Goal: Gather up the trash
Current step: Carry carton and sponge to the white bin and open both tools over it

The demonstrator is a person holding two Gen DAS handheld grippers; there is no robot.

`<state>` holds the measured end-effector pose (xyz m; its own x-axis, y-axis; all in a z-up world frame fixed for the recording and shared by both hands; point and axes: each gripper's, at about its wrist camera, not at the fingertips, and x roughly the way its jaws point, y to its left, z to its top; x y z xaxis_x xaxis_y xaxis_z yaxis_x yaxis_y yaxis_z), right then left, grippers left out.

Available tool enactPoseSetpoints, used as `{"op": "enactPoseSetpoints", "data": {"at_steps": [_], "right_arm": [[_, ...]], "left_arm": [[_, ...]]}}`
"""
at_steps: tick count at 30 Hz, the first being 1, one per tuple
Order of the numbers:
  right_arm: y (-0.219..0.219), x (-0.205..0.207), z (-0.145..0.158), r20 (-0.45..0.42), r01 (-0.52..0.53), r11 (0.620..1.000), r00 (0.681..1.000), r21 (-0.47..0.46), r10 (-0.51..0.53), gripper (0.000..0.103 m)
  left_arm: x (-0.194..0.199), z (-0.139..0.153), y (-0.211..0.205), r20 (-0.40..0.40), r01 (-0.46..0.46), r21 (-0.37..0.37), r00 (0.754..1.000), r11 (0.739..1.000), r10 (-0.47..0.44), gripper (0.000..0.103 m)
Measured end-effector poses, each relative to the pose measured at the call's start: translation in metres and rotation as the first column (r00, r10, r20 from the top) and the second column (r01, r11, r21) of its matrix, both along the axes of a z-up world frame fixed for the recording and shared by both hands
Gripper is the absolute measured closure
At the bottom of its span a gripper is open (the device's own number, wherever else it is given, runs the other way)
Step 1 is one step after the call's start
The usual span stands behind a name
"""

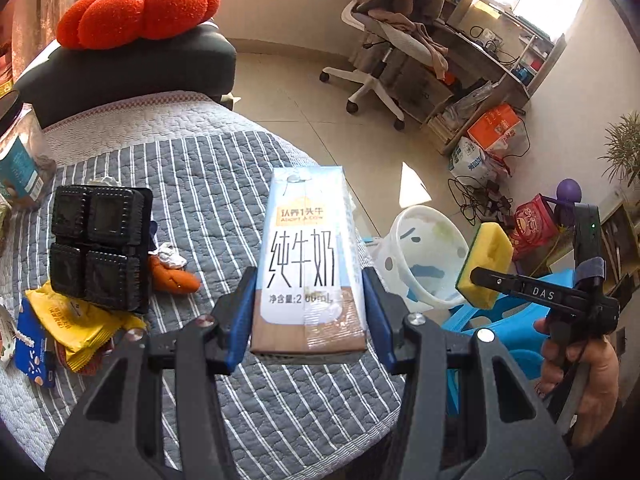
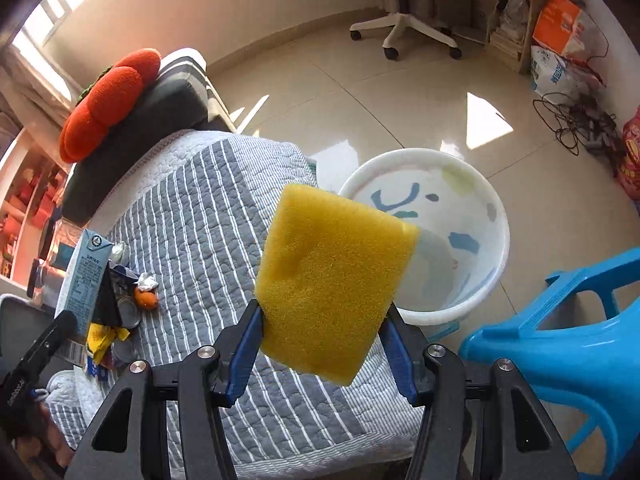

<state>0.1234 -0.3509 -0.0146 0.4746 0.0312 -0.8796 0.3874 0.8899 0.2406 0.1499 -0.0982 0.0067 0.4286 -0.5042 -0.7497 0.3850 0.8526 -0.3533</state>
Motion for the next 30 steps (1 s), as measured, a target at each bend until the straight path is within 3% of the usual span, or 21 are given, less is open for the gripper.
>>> {"op": "enactPoseSetpoints", "data": {"at_steps": [5,12,23,25,27,30], "right_arm": [[-0.055,-0.023,0.001,0.003,0.106,0.994,0.994,-0.003,-0.106,0.045],[-0.096,-0.039,0.000,-0.013,0.167,0.986,0.986,0.004,-0.167,0.045],[-0.119,-0.048,-0.010,-0.032,0.201,0.979,0.979,0.020,-0.200,0.044],[-0.118,-0.046,-0.010,-0.031,0.200,0.979,0.979,0.027,-0.200,0.044],[-0.116,-0.046,-0.009,-0.025,0.199,0.980,0.980,0.029,-0.198,0.044],[-0.112,-0.045,-0.008,-0.021,0.194,0.981,0.981,0.024,-0.193,0.044]], "left_arm": [[0.005,-0.005,-0.067,0.006,0.118,0.018,0.993,0.993,-0.118,0.051],[0.013,-0.018,-0.155,0.010,0.246,0.044,0.969,0.968,-0.247,0.051],[0.023,-0.030,-0.206,0.044,0.332,0.049,0.941,0.942,-0.334,0.050],[0.024,-0.030,-0.204,0.036,0.320,0.072,0.946,0.945,-0.323,0.041],[0.023,-0.026,-0.194,0.050,0.290,0.093,0.954,0.952,-0.296,0.022],[0.019,-0.017,-0.174,0.071,0.249,0.141,0.963,0.958,-0.261,0.014]]}}
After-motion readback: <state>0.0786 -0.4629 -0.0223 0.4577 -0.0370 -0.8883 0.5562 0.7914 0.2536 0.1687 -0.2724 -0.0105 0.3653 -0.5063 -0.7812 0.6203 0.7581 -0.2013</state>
